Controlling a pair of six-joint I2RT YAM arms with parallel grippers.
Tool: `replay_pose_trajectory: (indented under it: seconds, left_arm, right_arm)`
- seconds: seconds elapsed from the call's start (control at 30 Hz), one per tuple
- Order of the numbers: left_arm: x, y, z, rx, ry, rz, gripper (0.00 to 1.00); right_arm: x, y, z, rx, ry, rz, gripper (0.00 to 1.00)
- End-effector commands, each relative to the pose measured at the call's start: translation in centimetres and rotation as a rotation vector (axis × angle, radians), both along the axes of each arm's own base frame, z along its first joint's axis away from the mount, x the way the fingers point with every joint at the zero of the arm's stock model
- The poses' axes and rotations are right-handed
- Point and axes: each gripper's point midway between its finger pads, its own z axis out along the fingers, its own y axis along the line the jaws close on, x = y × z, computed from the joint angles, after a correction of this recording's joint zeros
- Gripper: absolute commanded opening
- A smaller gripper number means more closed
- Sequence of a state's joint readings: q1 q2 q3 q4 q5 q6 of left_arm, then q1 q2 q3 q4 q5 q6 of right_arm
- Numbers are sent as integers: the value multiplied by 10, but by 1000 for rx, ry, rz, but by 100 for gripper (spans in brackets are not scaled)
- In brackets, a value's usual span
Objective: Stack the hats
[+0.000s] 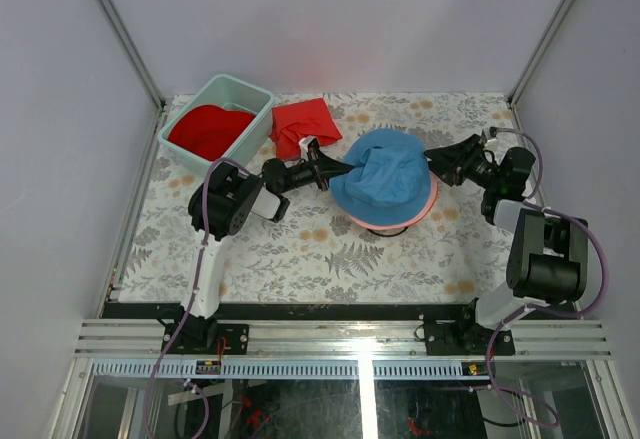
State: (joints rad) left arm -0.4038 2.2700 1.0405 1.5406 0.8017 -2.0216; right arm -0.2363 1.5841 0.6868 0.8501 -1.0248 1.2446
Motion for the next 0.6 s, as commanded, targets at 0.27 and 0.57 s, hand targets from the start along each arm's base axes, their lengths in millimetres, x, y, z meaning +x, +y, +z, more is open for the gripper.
replay_pose_trajectory:
  seconds: [0.27,0.57]
  left_arm:
    - [9,3,5,-41,-26,36,0]
    - [14,4,12,-57,-32,47,0]
  right_arm:
    - [-17,26,28,84,-124,120,27]
    - [-23,13,13,96,-67,60,0]
